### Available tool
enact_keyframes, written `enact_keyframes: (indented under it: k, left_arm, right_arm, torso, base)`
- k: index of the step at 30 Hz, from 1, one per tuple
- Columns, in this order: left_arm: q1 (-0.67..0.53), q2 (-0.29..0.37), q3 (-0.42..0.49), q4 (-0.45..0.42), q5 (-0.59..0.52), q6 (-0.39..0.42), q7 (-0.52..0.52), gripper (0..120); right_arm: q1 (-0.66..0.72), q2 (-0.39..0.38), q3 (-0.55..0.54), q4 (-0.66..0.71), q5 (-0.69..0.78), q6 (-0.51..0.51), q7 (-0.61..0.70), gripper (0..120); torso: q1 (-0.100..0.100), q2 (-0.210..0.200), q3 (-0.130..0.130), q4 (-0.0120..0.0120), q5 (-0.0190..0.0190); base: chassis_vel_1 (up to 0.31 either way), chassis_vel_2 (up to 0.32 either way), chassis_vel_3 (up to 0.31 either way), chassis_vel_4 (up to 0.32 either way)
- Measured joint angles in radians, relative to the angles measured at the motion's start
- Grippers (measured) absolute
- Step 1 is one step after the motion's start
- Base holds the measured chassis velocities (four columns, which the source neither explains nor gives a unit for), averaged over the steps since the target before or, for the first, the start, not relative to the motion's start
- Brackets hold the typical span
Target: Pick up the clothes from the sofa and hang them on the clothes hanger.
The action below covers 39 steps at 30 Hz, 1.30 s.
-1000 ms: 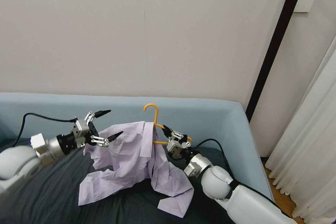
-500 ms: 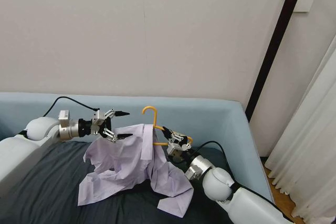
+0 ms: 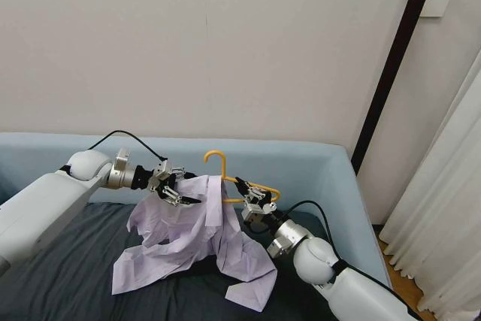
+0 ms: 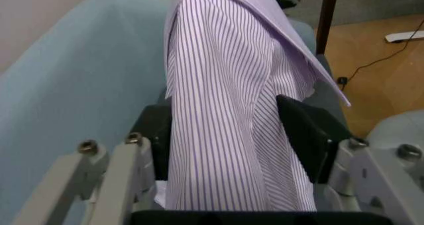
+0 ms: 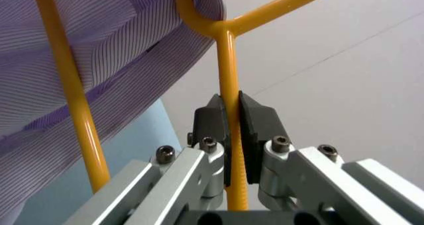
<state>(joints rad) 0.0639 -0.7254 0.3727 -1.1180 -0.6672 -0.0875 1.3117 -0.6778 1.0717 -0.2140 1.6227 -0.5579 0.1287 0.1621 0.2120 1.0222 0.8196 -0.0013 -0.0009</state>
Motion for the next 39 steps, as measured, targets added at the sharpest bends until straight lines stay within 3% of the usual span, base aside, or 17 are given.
enact_keyframes:
  k: [1,11,23,26,34,39]
  left_arm:
    - [0.0,0.0,0.0,0.0,0.0,0.0,0.0,52]
    - [-0.004,-0.01,-0.015,0.013,0.006,0.009,0.03,12]
    - [-0.006,-0.078,-0.035,0.089,0.03,0.012,0.099,8]
    - [-0.011,-0.092,-0.037,0.113,0.035,0.012,0.105,8]
    - [-0.027,-0.14,-0.046,0.199,0.041,0.025,0.102,8]
    - [-0.045,-0.171,-0.047,0.242,0.043,0.026,0.092,8]
  right_arm:
    - [0.0,0.0,0.0,0.0,0.0,0.0,0.0,4]
    - [-0.007,-0.002,0.011,-0.007,-0.016,0.015,0.001,4]
    - [-0.036,-0.009,0.034,0.01,0.0,0.014,0.028,4]
    - [-0.046,-0.013,0.038,0.022,0.036,0.013,0.035,9]
    - [-0.097,-0.029,0.053,0.052,0.177,0.039,0.07,41]
    - [-0.143,-0.033,0.092,0.062,0.213,0.121,0.047,59]
  torso:
    - [0.0,0.0,0.0,0.0,0.0]
    - [0.0,0.0,0.0,0.0001,0.0]
    - [0.0,0.0,0.0,-0.0001,0.0001]
    - [0.0,0.0,0.0,-0.0002,0.0004]
    - [0.0,0.0,0.0,0.0001,0.0001]
    - [0.0,0.0,0.0,-0.0004,0.0001]
  base:
    - [0.0,0.0,0.0,0.0]
    - [0.0,0.0,0.0,0.0]
    - [0.0,0.0,0.0,0.0]
    - [0.0,0.0,0.0,0.0]
    - [0.0,0.0,0.0,0.0]
    - [0.0,0.0,0.0,0.0]
